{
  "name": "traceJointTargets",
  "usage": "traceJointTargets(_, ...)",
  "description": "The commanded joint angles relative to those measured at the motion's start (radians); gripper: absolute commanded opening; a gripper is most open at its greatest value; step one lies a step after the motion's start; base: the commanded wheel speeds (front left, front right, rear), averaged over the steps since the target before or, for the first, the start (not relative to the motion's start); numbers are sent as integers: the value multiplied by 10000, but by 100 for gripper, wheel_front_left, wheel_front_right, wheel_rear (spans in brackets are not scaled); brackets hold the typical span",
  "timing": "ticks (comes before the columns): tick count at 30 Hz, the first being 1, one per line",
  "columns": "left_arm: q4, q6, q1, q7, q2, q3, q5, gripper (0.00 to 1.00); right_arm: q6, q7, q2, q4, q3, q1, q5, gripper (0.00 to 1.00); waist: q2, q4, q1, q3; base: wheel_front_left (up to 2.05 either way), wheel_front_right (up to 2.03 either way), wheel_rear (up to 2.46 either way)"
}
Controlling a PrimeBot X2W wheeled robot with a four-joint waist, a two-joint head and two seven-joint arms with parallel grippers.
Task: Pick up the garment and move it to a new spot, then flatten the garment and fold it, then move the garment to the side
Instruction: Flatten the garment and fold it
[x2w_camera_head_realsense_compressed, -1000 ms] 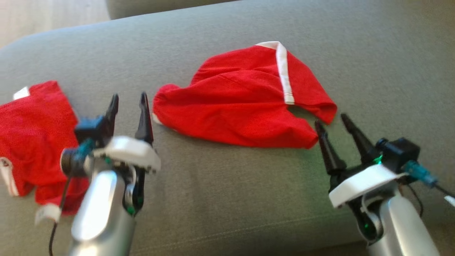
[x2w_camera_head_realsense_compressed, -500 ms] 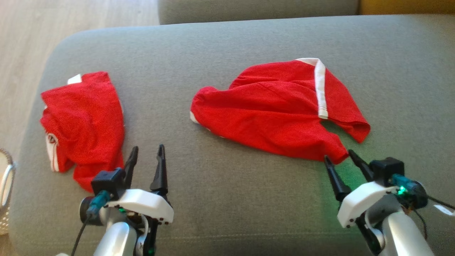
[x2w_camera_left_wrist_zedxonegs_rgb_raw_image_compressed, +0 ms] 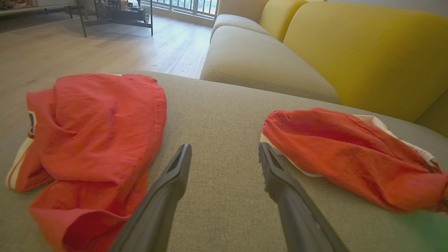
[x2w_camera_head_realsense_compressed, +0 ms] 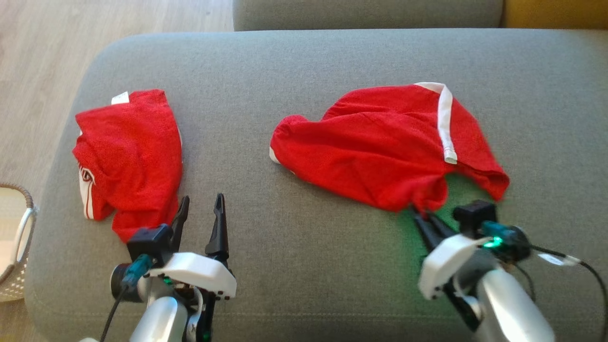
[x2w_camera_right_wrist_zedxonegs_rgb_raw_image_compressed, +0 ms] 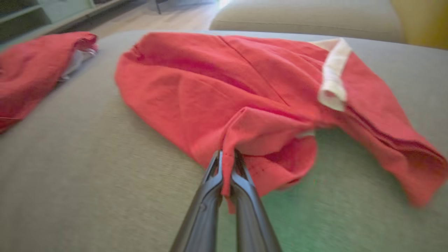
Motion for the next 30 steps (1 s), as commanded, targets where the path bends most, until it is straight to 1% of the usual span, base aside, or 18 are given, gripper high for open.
traceJointTargets(1, -235, 46, -337, -122, 61, 293, -77, 100, -2, -153, 10, -541, 691, -464, 323, 0, 0, -32, 0, -58, 0, 0, 0)
traceJointTargets(4, -196, 59, -281, -122, 61, 300, -107, 100, -2, -153, -16, -1250, 1823, -595, 1210, 0, 0, -103, 0, -176, 0, 0, 0)
traceJointTargets(7, -142, 57, -217, -122, 61, 281, -144, 100, -2, -11, -156, -2312, 2742, -812, 2148, 0, 0, -176, 0, -302, 0, 0, 0)
traceJointTargets(9, -113, 58, -175, -122, 61, 243, -164, 100, -2, 90, -269, -3029, 2924, -940, 2610, 0, 0, -211, 0, -383, 0, 0, 0)
traceJointTargets(11, -97, 59, -142, -122, 61, 205, -180, 100, -2, 230, -428, -3615, 2751, -1054, 2782, 0, 0, -224, 0, -437, 0, 0, 0)
traceJointTargets(14, -85, 52, -114, -122, 61, 132, -193, 100, -2, 519, -531, -4073, 1723, -1121, 2730, 0, 0, -195, 0, -476, 0, 0, 0)
traceJointTargets(17, -86, 34, -118, -122, 61, 47, -178, 100, -2, 893, -534, -3941, 259, -1197, 2413, 0, 0, -127, 0, -416, 0, 0, 0)
traceJointTargets(20, -74, 18, -165, -122, 61, -29, -154, 100, -2, 1507, -617, -3134, -1003, -1281, 1810, 0, 0, -11, 0, -312, 0, 0, 0)
traceJointTargets(23, -61, 13, -247, -122, 61, -44, -126, 100, -2, 2038, -551, -2000, -2275, -1424, 1375, 0, 0, 84, 0, -167, 0, 0, 0)
traceJointTargets(26, -56, 14, -344, -122, 61, -69, -103, 100, -2, 2243, -487, -872, -3645, -1758, 783, 0, 0, 147, 0, -2, 0, 0, 0)
traceJointTargets(29, -17, 4, -418, -122, 61, -104, -85, 100, -2, 2209, -445, 26, -4538, -2239, 24, 0, 0, 145, 0, 146, 0, 0, 0)
traceJointTargets(30, -17, 4, -418, -122, 61, -104, -85, 100, -2, 2209, -445, 26, -4538, -2239, 24, 0, 0, 145, 0, 146, 0, 0, 0)
